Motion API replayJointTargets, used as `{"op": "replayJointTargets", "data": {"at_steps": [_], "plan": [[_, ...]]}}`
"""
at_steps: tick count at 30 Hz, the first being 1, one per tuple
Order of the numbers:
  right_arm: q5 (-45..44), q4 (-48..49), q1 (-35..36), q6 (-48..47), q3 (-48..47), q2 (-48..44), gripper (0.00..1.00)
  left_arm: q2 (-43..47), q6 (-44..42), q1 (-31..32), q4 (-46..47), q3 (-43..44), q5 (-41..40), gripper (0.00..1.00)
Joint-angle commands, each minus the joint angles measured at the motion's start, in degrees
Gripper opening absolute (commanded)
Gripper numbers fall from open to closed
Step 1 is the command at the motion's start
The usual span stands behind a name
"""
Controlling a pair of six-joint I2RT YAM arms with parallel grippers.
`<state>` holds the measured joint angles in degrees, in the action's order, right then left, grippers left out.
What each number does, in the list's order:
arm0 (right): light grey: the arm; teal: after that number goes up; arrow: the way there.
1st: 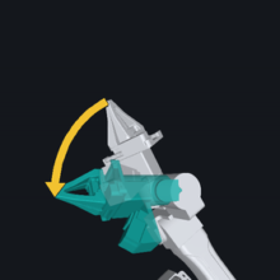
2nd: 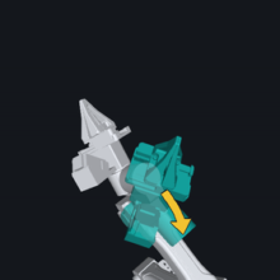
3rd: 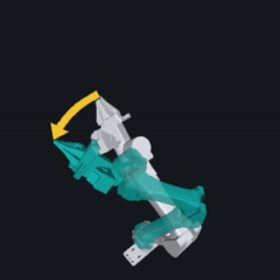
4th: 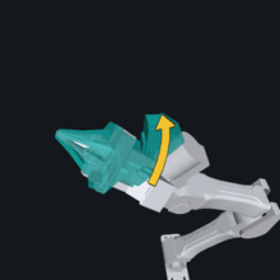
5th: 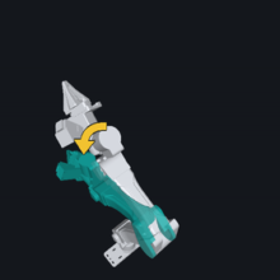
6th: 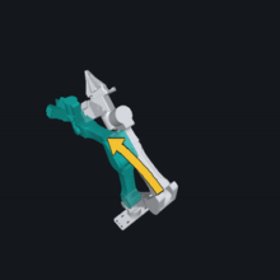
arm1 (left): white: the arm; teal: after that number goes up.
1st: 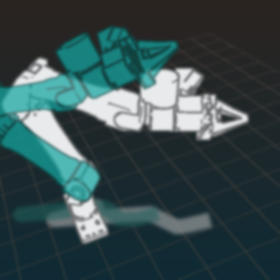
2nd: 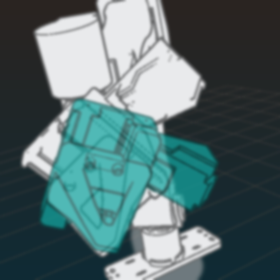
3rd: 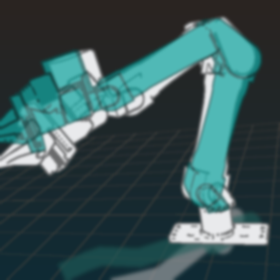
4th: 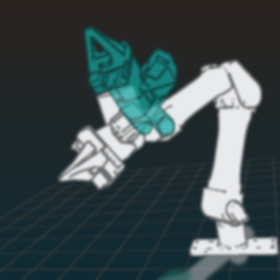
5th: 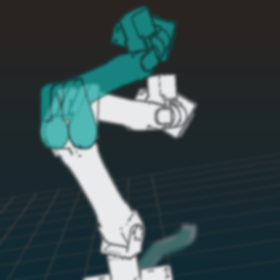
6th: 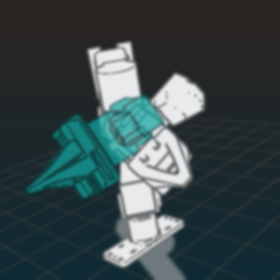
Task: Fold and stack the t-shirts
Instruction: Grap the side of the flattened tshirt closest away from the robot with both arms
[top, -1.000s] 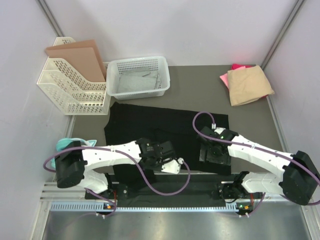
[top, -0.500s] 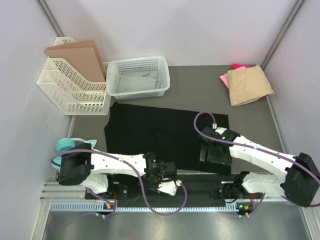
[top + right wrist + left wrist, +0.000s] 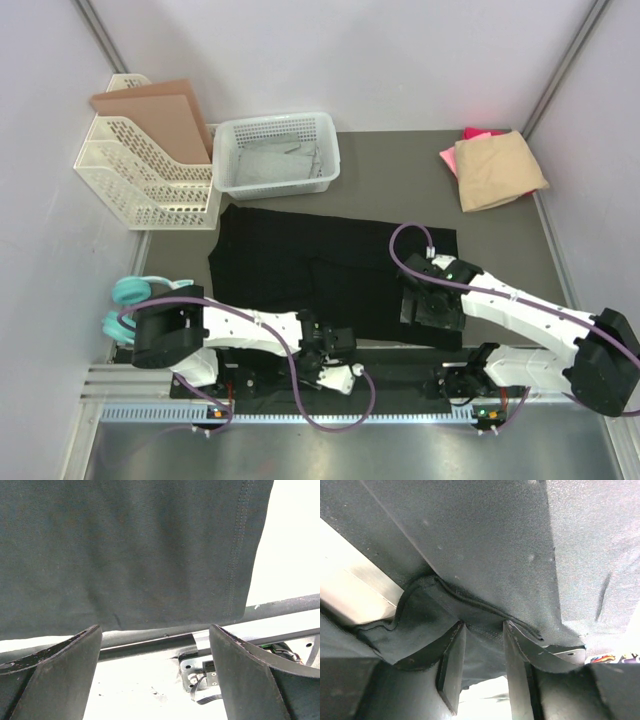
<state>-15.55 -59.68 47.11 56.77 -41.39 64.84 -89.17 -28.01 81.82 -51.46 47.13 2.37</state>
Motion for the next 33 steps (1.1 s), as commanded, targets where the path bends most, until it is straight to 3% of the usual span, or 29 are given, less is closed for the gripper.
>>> {"op": "replayJointTargets", "data": {"at_steps": [1, 2, 6, 9, 16, 23, 33], "plan": [[-0.97, -0.61, -0.18, 0.44, -2.91, -1.47, 0.88, -1.97, 0.24, 0.79, 3.38, -1.52, 4.3, 0.38], [-1.15, -0.7, -0.44, 0.36, -2.91, -1.47, 0.88, -2.33, 0.5, 0.88, 3.39, -1.61, 4.66, 0.29], [-1.24, -0.88, -0.79, 0.27, -3.17, -1.82, 0.88, -3.38, 0.76, 1.67, 3.12, -1.7, 5.71, 0.09], [-1.24, -1.23, -1.14, 0.09, -3.44, -2.08, 0.88, -3.03, 0.24, 1.85, 2.42, -1.26, 6.5, 0.0], [-1.68, -1.58, -1.41, 0.0, -3.88, -2.52, 0.88, 1.43, -0.46, 1.15, -0.29, -0.38, 0.98, 0.0], [-1.5, -1.05, -1.41, 0.0, -2.39, -2.44, 0.88, 8.74, -5.47, -11.92, -7.32, 8.13, -6.14, 0.0], [0.17, 2.28, -1.41, -1.05, 1.74, -0.59, 0.88, 10.15, -10.57, -21.43, -7.08, 12.37, -11.33, 0.0]]}}
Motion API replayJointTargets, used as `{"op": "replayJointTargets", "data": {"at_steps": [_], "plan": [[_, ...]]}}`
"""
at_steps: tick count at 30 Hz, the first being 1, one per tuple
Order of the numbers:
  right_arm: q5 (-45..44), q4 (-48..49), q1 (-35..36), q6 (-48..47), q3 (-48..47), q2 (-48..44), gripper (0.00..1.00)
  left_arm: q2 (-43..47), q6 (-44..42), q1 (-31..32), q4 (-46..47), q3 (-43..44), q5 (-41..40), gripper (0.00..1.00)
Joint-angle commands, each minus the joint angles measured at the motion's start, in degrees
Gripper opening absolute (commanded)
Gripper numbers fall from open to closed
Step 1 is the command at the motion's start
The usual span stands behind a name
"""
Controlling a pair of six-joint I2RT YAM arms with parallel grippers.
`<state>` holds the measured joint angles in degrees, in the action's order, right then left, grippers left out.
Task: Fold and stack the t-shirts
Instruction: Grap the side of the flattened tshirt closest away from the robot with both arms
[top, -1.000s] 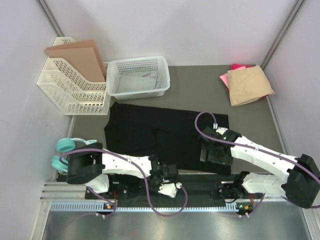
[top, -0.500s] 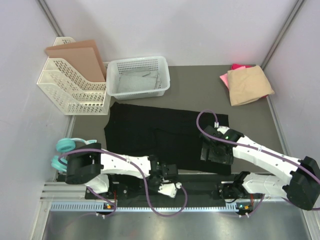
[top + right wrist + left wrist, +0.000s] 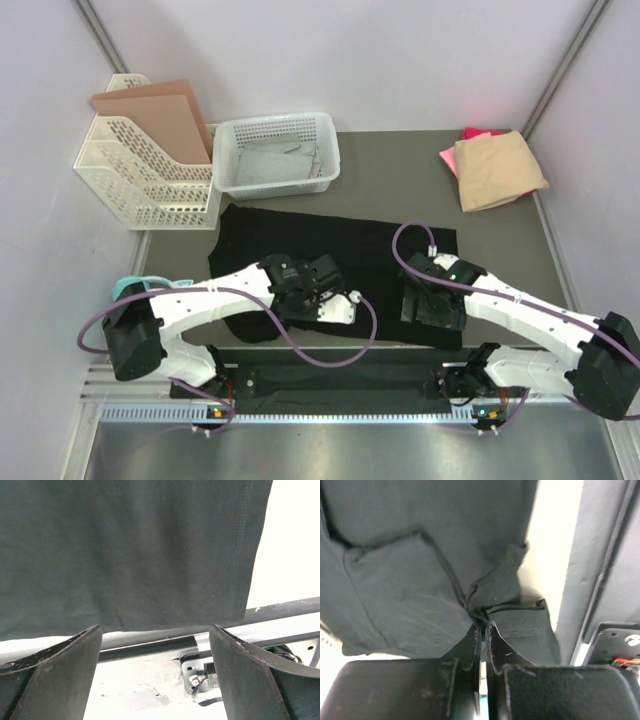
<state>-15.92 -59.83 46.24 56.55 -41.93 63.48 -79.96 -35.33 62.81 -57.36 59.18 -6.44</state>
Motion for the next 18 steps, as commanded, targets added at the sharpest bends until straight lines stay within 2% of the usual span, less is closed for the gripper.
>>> {"op": "replayJointTargets", "data": {"at_steps": [1, 6, 10, 15, 18], "plan": [[0.98, 2.96, -0.36, -1.44, 2.64, 0.94, 0.88, 0.95, -4.12, -3.03, -0.13, -0.02, -2.7, 0.0], [2.74, 4.64, 0.17, -2.94, 3.26, 3.05, 0.88, -0.01, -8.17, -10.06, 2.34, -0.56, -5.07, 0.0], [1.95, 4.64, 0.87, -2.59, 3.08, 3.4, 0.88, -0.98, -14.39, -19.53, 2.35, 4.7, -5.69, 0.0], [0.37, 3.94, 1.4, -2.15, 1.68, 4.19, 0.87, -3.53, -21.07, -27.11, 3.39, 9.55, -8.41, 0.0], [-0.07, 3.32, 2.01, -2.76, 1.06, 5.16, 0.88, -5.63, -22.15, -31.42, 3.14, 12.53, -7.89, 0.0]]}}
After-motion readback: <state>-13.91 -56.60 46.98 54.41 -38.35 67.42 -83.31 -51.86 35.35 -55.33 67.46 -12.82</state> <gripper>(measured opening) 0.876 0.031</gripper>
